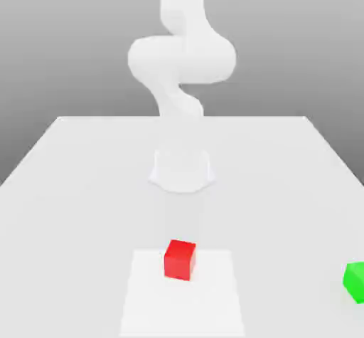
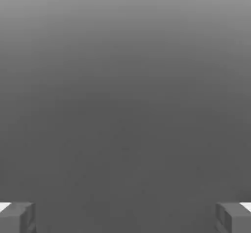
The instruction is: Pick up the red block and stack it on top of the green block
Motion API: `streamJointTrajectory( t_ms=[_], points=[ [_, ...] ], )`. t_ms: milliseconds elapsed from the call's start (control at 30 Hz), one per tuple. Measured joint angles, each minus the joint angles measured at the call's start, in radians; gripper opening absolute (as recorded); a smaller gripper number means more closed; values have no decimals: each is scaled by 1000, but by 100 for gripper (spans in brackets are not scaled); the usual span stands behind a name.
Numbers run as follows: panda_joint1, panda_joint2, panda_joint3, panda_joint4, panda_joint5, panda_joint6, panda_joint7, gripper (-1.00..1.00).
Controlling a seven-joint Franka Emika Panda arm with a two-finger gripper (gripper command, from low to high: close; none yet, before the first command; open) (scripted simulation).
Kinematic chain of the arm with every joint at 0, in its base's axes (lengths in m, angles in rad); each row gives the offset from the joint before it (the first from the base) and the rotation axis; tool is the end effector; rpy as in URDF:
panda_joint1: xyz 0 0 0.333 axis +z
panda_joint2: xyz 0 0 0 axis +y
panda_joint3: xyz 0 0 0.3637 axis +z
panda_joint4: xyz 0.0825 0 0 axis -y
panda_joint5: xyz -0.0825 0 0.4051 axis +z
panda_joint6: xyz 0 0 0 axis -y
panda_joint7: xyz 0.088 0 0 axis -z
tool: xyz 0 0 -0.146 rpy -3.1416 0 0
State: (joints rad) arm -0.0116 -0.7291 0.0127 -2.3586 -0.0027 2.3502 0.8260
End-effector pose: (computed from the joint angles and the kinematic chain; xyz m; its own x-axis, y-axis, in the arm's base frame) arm 0.3910 0.0019 0.6661 0.5079 -0.7312 0.4555 -0.5538 -0.6821 -0.4776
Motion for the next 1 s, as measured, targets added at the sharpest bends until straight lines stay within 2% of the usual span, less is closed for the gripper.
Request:
streamJointTrajectory(
  t_ms=[567, 800, 833, 1000],
  points=[
    [-62, 628, 54, -473, 7, 429, 201, 0],
    [-40, 896, 21, -474, -32, 650, 243, 0],
    [-34, 927, 13, -470, -38, 676, 247, -100],
    [-34, 927, 14, -470, -41, 677, 250, -100]
  ],
)
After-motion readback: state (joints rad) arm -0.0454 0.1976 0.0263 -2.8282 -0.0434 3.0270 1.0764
